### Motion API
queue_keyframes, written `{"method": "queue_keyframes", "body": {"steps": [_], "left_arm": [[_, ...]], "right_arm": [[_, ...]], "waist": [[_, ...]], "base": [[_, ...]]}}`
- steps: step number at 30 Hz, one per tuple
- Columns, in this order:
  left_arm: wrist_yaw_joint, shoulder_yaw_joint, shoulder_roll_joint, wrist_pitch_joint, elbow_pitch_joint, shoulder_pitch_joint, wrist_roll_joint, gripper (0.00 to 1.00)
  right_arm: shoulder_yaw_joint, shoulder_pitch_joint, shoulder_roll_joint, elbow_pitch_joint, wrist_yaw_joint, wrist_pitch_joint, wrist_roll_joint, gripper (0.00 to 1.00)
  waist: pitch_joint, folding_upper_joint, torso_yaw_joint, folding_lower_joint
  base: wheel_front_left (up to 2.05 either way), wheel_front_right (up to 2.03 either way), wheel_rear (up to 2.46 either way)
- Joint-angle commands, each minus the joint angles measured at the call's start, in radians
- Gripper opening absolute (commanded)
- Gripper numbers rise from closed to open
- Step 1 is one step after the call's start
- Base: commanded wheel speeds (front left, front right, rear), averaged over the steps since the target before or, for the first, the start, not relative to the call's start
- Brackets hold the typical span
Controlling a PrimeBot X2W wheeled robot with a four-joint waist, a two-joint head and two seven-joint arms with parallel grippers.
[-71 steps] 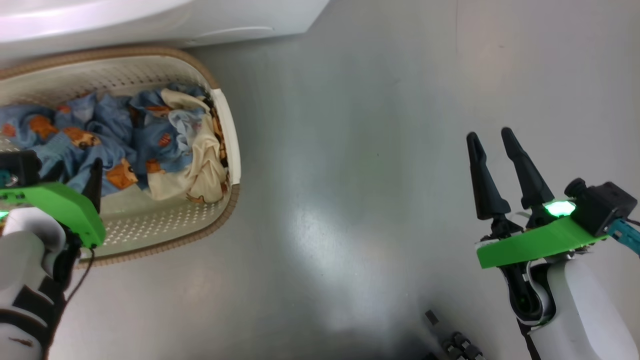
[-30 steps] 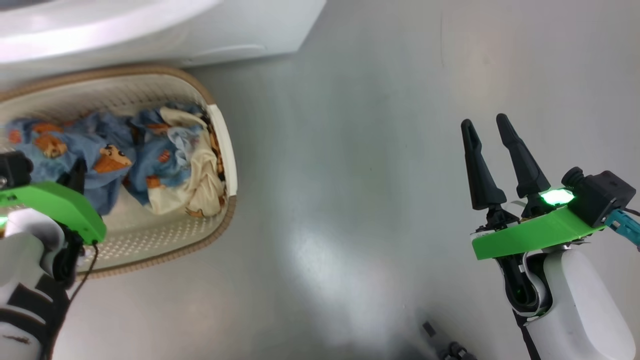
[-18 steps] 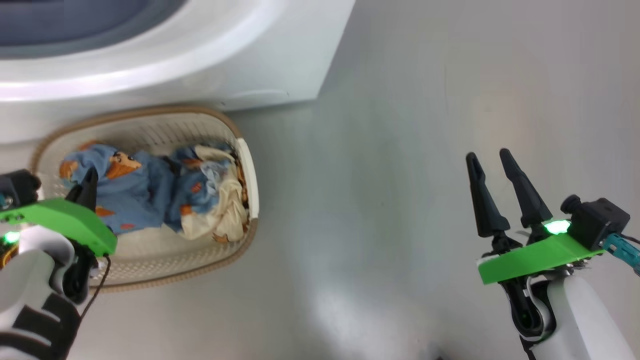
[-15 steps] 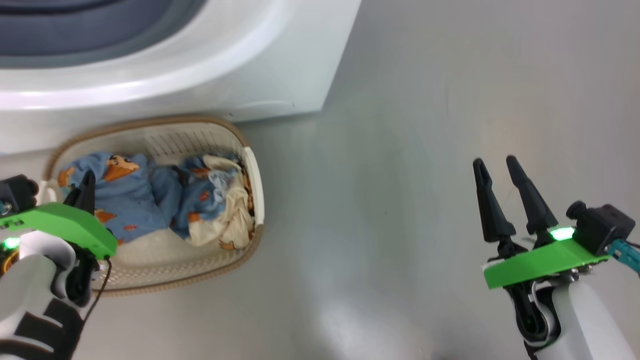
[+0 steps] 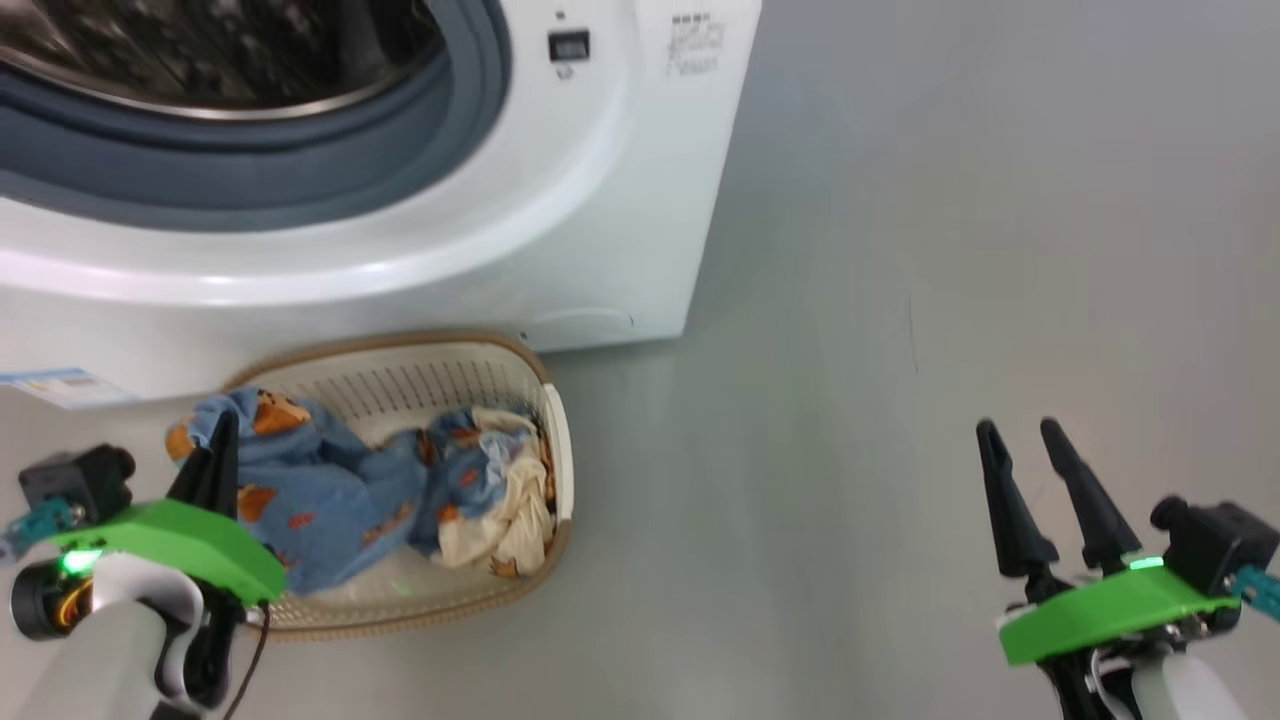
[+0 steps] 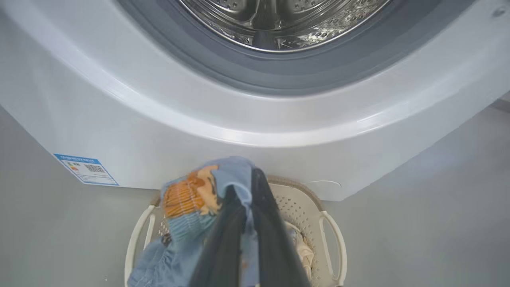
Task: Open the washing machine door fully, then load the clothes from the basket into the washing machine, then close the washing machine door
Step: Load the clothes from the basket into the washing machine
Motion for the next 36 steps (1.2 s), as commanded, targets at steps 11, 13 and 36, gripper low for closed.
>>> {"method": "queue_keyframes", "body": {"steps": [11,13,36], "left_arm": [[-0.001,0.187,0.001,-0.009,-0.271,0.211,0.183,0.00],[-0.001,0.210,-0.011,-0.009,-0.313,0.250,0.221,0.00],[-0.001,0.363,-0.132,-0.009,-0.583,0.430,0.349,0.00]], "right_arm": [[-0.021,0.110,-0.031,-0.030,0.002,-0.007,0.012,1.00],[-0.031,0.123,-0.033,-0.032,0.002,-0.007,0.013,1.00],[-0.059,0.156,-0.028,-0.060,0.002,-0.007,0.013,1.00]], "waist": [[-0.157,0.0000,0.037,0.0000],[-0.167,0.0000,0.041,0.0000],[-0.156,0.0000,0.038,0.0000]], "base": [[0.00,0.00,0.00],[0.00,0.00,0.00],[0.00,0.00,0.00]]}}
